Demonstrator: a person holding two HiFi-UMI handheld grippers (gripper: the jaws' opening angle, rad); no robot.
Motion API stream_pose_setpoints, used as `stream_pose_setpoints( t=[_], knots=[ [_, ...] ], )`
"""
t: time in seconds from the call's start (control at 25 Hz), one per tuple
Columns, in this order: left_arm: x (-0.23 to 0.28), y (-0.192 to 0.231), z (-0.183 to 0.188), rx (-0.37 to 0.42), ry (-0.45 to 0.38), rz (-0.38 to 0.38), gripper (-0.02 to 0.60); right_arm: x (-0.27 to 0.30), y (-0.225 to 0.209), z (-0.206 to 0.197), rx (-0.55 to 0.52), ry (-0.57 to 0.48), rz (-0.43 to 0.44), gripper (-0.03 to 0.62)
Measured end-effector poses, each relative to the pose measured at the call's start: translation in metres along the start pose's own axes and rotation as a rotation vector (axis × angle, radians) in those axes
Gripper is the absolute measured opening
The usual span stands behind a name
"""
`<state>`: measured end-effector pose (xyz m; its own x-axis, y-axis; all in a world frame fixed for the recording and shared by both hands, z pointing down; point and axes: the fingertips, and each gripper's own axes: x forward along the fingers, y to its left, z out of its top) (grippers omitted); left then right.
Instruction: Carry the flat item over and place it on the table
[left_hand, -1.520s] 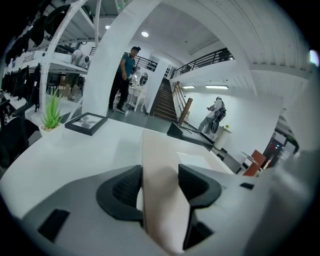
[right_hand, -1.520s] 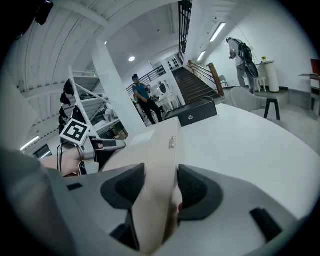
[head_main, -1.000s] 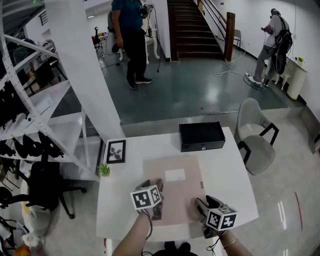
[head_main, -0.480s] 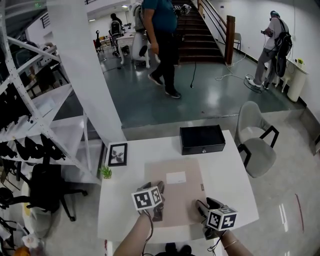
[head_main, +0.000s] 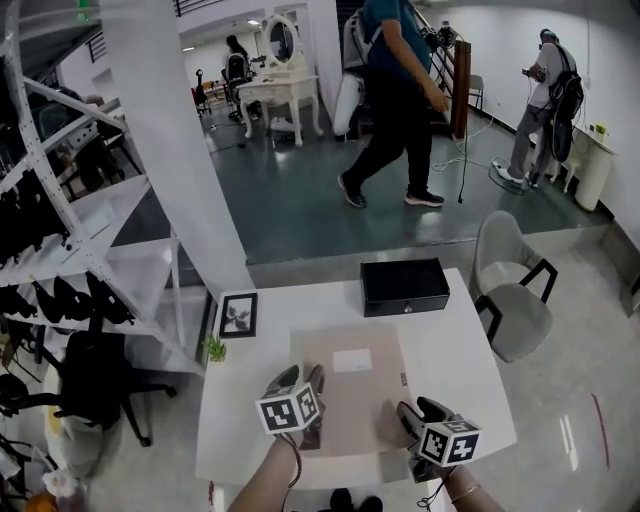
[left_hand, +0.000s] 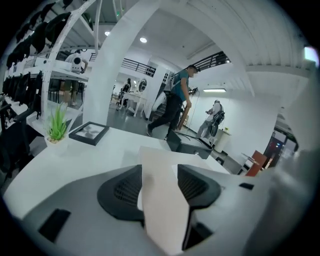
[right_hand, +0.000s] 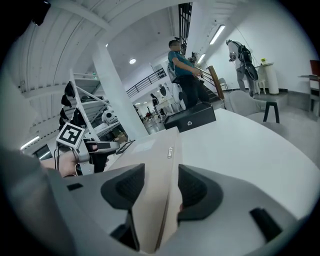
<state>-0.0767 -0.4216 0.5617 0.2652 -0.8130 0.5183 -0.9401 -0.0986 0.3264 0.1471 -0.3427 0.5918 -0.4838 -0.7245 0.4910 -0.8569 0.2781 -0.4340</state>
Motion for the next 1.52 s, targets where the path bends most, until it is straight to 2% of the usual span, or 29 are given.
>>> stream_pose_setpoints(
  t=[0.32,0.4,0.56,0.96,1.24,1.52],
  knots=[
    [-0.040,-0.016,0.004,0.059,-0.087,-0.019,0.136,-0.026,0.014,0.023,-0.078,-0.094,-0.004,0.158],
    [-0.051,-0.021,0.005,0.082,-0.109,-0.020,0.096,-0.034,0.019,0.028,-0.098,-0.113,0.000,0.150],
    [-0.073,-0.027,0.002,0.088,-0.141,-0.031,0.057,-0.048,0.029,0.035,-0.111,-0.149,0.009,0.132],
    [-0.115,-0.038,-0.015,0.113,-0.179,-0.043,0.030,-0.076,0.052,0.042,-0.160,-0.223,0.034,0.050],
    [-0.140,-0.051,-0.023,0.140,-0.213,-0.067,0.021,-0.094,0.062,0.036,-0.191,-0.234,0.028,0.004],
    [-0.160,-0.060,-0.025,0.157,-0.245,-0.077,0.021,-0.107,0.069,0.029,-0.190,-0.241,0.052,0.000]
  ],
)
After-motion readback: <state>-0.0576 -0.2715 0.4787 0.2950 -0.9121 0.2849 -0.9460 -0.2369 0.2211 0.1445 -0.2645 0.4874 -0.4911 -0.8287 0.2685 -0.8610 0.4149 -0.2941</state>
